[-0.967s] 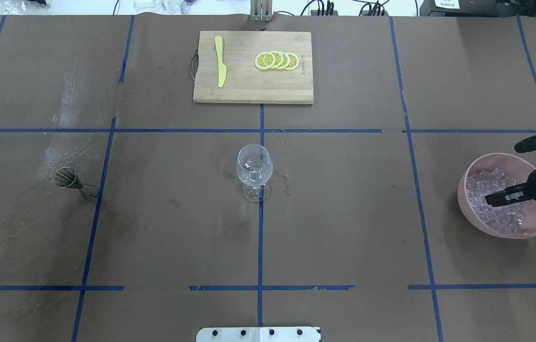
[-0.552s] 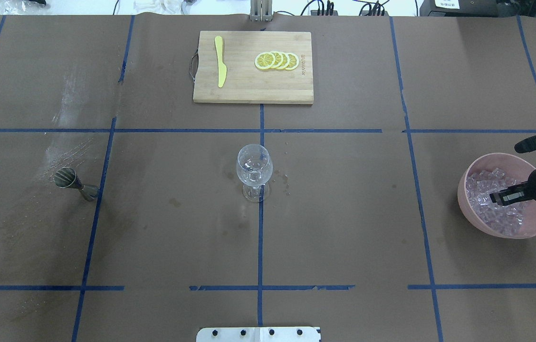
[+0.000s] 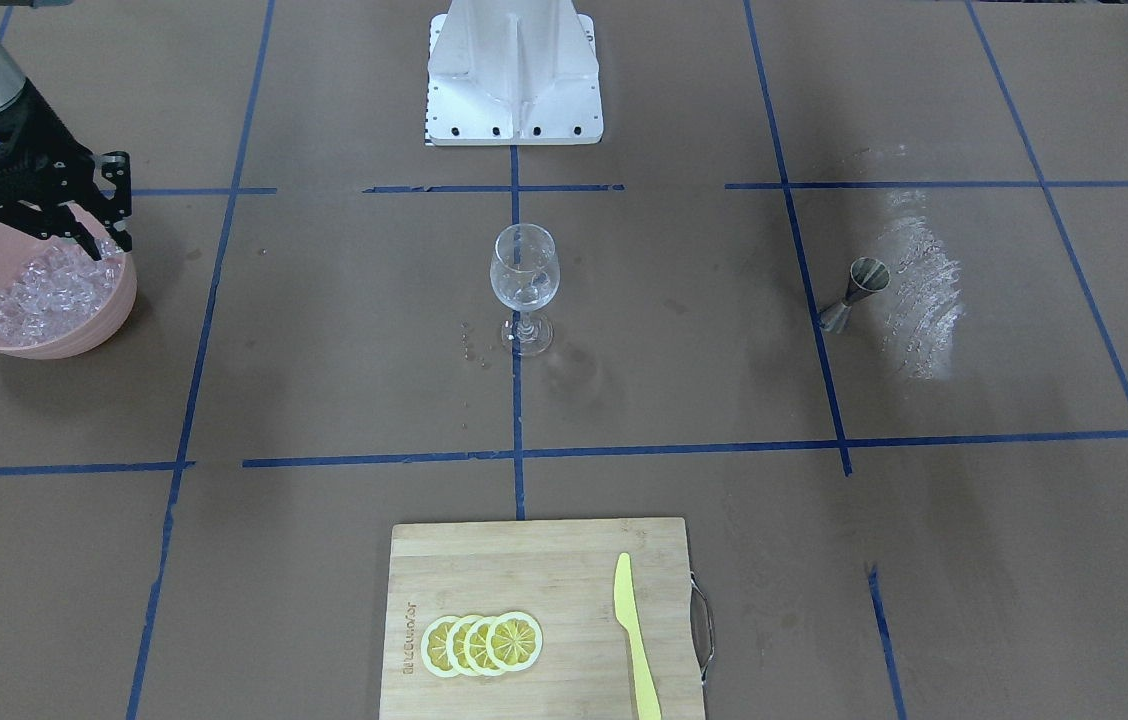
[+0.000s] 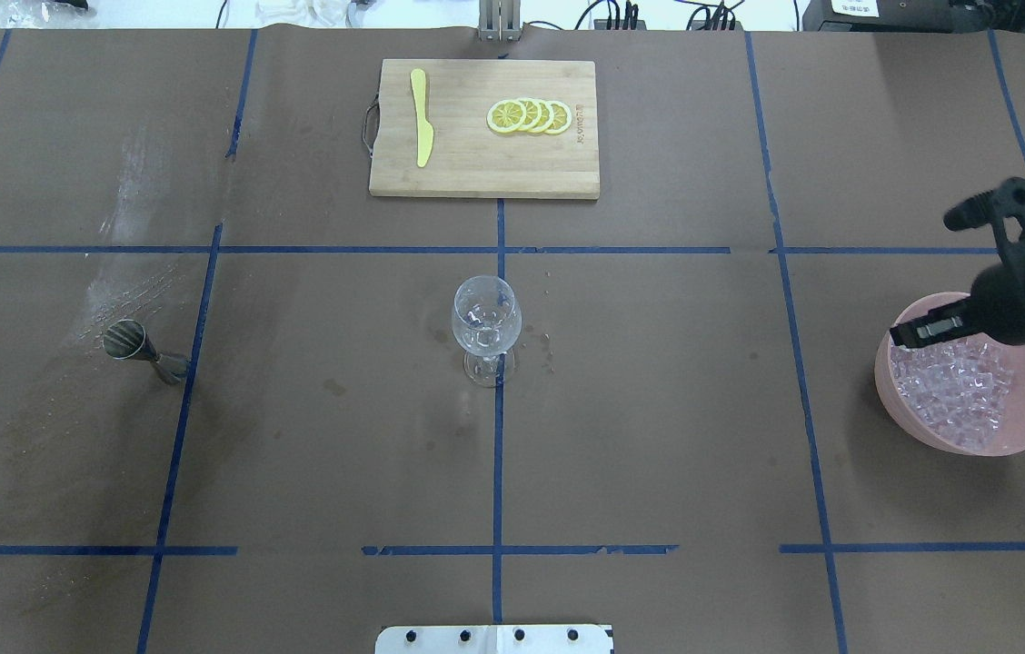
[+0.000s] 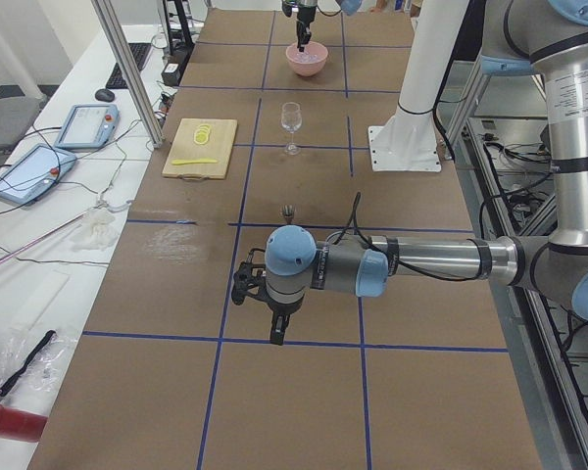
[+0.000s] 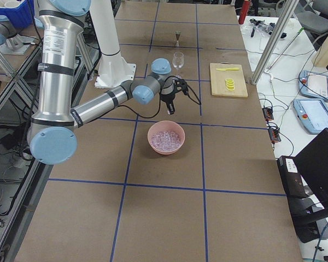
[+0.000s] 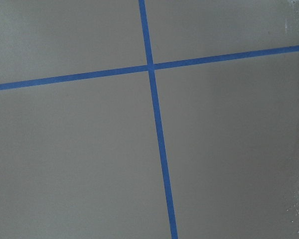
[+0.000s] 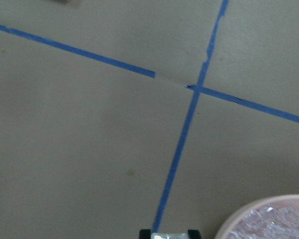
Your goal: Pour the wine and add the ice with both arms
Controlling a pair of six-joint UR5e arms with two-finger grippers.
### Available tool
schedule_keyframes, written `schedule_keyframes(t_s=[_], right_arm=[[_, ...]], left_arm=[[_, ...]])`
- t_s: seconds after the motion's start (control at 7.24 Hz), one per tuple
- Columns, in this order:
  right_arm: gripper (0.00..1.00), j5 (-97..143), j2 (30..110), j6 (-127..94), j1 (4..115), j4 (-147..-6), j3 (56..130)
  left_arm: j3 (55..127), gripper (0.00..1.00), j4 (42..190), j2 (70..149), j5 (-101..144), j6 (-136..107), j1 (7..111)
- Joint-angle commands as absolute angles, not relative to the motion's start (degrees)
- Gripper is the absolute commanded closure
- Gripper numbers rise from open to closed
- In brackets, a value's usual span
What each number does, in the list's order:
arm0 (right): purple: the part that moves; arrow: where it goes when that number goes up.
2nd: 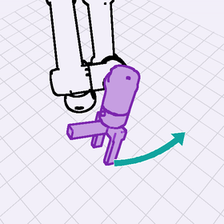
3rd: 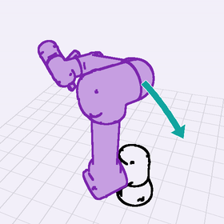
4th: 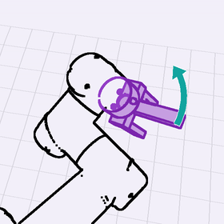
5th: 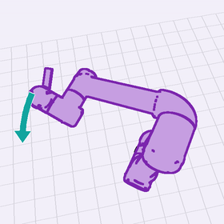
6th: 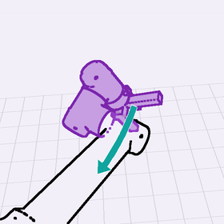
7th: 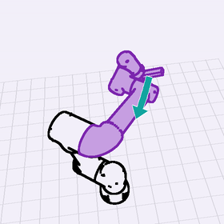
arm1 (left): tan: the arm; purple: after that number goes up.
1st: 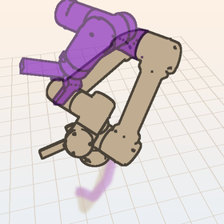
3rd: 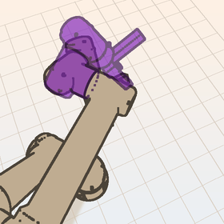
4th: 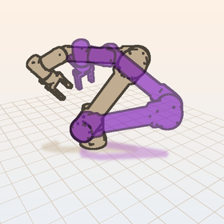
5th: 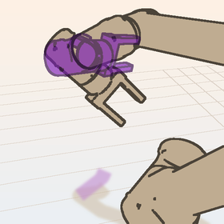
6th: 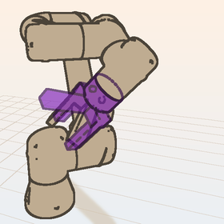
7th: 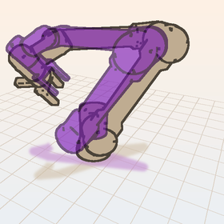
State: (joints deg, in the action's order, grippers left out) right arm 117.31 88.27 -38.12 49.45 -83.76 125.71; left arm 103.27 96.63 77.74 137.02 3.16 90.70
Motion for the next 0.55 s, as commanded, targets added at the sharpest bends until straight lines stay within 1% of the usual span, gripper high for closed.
schedule_keyframes(t_s=[0.0, 0.14, 0.28, 0.41], right_arm=[[1.0, 117.5, 70.8, -39.8, 47.4, -101.1, 126.1], [1.0, 117.2, 62.1, -42.8, 45.8, -107.7, 124.2], [1.0, 114.9, 55.5, -49.2, 42.7, -108.8, 121.4], [1.0, 111.6, 49.4, -56.6, 38.8, -109.1, 117.1]], left_arm=[[103.4, 0.0, 96.6, 78.1, 137.0, 3.2, 90.7], [103.7, 0.0, 96.6, 78.3, 137.0, 3.3, 90.8], [104.8, 0.0, 96.6, 78.3, 136.9, 3.3, 90.8], [105.3, 0.0, 96.6, 78.2, 136.9, 3.2, 90.9]])
